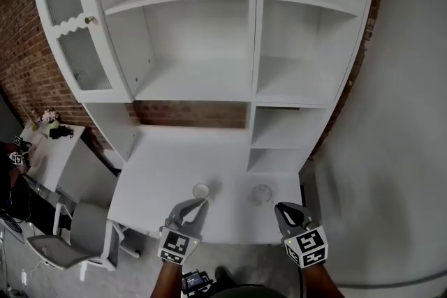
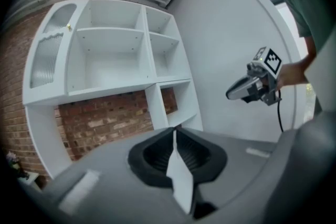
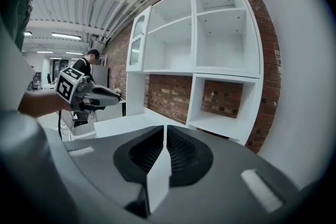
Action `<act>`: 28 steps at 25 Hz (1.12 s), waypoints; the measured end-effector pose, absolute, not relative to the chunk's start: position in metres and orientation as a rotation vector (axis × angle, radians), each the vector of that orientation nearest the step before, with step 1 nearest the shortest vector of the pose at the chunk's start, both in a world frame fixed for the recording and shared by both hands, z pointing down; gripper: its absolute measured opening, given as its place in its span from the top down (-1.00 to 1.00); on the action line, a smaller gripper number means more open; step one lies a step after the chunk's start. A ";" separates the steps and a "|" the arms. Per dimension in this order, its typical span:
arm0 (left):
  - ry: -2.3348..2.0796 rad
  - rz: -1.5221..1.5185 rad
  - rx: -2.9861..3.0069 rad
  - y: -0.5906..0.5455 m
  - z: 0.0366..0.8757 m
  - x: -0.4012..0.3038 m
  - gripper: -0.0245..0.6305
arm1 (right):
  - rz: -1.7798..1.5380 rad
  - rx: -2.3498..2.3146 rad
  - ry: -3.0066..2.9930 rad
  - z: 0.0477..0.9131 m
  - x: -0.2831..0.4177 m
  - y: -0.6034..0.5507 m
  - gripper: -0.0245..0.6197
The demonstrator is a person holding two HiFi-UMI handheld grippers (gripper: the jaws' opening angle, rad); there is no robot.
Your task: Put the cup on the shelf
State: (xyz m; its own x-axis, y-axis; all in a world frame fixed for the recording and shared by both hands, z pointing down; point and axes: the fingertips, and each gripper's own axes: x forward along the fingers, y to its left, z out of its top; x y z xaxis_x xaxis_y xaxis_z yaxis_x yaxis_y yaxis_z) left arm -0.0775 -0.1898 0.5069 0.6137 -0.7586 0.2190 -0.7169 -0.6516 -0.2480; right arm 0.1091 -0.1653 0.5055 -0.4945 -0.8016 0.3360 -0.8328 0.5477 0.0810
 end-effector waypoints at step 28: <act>1.333 -0.658 -2.829 -0.299 0.618 -0.135 0.59 | 0.301 1.280 -2.347 0.587 0.070 -0.280 0.57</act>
